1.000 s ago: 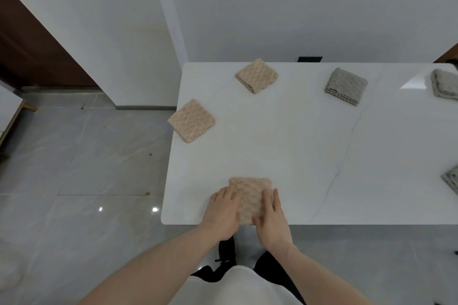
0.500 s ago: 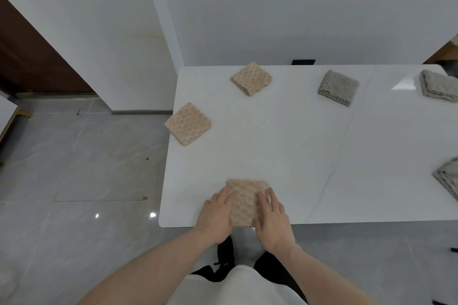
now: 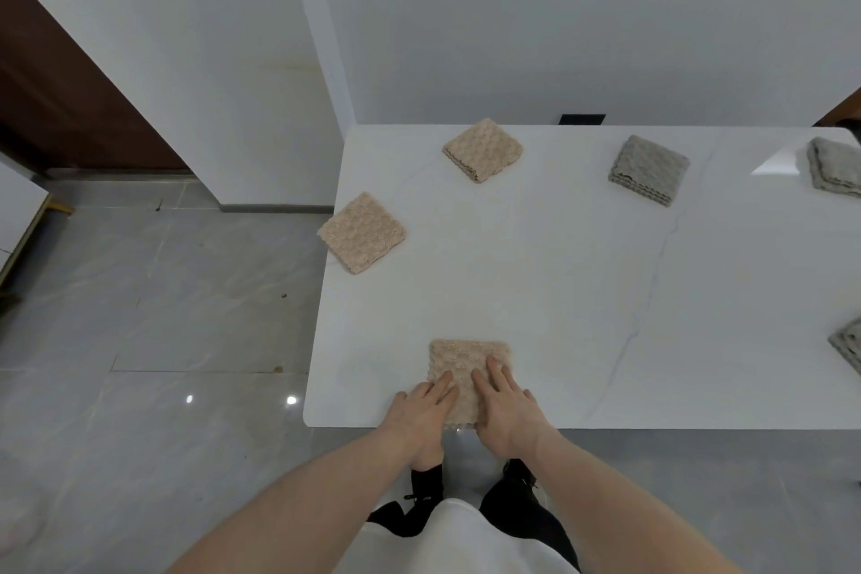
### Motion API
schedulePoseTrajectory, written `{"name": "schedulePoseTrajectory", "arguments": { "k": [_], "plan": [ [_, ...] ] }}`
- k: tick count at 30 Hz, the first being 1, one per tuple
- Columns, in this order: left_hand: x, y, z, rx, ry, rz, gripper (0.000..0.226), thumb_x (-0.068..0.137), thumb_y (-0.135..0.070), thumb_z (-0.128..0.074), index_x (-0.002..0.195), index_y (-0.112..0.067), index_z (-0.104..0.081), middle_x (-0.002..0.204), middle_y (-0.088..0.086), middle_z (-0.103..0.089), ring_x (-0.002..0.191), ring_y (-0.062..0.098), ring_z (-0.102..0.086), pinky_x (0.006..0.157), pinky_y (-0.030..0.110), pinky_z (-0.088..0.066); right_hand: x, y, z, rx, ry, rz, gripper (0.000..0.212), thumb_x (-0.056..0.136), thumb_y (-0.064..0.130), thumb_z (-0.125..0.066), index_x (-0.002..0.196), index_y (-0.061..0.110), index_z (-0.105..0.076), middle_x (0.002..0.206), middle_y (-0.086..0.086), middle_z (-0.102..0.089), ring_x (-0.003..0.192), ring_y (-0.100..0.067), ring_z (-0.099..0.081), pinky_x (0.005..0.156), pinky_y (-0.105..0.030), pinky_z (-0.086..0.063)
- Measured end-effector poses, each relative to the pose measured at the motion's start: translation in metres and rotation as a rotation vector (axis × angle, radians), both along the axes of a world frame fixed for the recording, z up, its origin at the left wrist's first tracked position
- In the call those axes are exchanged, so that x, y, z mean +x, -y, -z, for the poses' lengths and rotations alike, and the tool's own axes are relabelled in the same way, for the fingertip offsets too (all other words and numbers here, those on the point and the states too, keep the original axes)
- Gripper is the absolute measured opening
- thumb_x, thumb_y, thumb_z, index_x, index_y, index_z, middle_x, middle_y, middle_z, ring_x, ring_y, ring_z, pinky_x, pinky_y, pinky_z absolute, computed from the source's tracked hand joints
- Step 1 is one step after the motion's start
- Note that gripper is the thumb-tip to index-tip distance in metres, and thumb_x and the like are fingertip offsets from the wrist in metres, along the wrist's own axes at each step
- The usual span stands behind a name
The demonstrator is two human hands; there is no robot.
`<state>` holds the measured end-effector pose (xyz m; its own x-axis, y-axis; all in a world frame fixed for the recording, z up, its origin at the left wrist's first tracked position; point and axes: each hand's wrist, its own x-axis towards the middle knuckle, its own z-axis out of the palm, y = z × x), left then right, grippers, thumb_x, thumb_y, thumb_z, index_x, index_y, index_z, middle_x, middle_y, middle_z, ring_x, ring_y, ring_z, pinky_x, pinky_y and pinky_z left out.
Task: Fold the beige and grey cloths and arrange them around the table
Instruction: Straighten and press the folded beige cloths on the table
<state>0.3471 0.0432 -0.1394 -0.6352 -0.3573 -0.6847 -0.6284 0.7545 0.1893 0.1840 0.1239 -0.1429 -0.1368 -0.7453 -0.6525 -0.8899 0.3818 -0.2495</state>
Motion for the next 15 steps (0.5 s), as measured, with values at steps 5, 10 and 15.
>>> {"name": "schedulePoseTrajectory", "arguments": {
  "k": [5,10,15],
  "plan": [
    [-0.006,0.008,-0.014,-0.119,-0.234,-0.05,0.067,0.084,-0.02,-0.061,0.146,-0.017,-0.037,0.16,0.005,-0.022,0.136,0.03,-0.033,0.104,0.043,-0.04,-0.001,-0.012,-0.004,-0.132,-0.009,-0.006,0.08,0.09,0.034,-0.047,0.16,0.024,-0.009,0.167,0.0,0.013,0.155,-0.027,0.006,0.123,-0.048,-0.018],
    [-0.002,0.015,-0.006,-0.117,-0.194,0.012,0.09,0.083,-0.022,-0.061,0.16,-0.018,-0.015,0.169,0.007,0.006,0.155,0.027,-0.006,0.121,0.043,-0.024,0.011,-0.043,-0.011,-0.193,-0.054,0.007,0.075,0.09,0.03,-0.052,0.157,0.027,-0.019,0.168,0.0,0.007,0.153,-0.026,-0.007,0.122,-0.04,-0.022],
    [-0.008,0.021,-0.005,0.062,0.006,-0.025,0.104,0.084,-0.023,-0.061,0.162,-0.024,0.009,0.167,0.001,0.025,0.156,0.021,0.001,0.125,0.043,-0.02,0.015,-0.045,-0.012,-0.095,0.004,0.009,0.083,0.087,0.026,-0.058,0.157,0.02,-0.014,0.166,-0.004,0.016,0.151,-0.025,-0.017,0.111,-0.039,-0.037]
  ]
}}
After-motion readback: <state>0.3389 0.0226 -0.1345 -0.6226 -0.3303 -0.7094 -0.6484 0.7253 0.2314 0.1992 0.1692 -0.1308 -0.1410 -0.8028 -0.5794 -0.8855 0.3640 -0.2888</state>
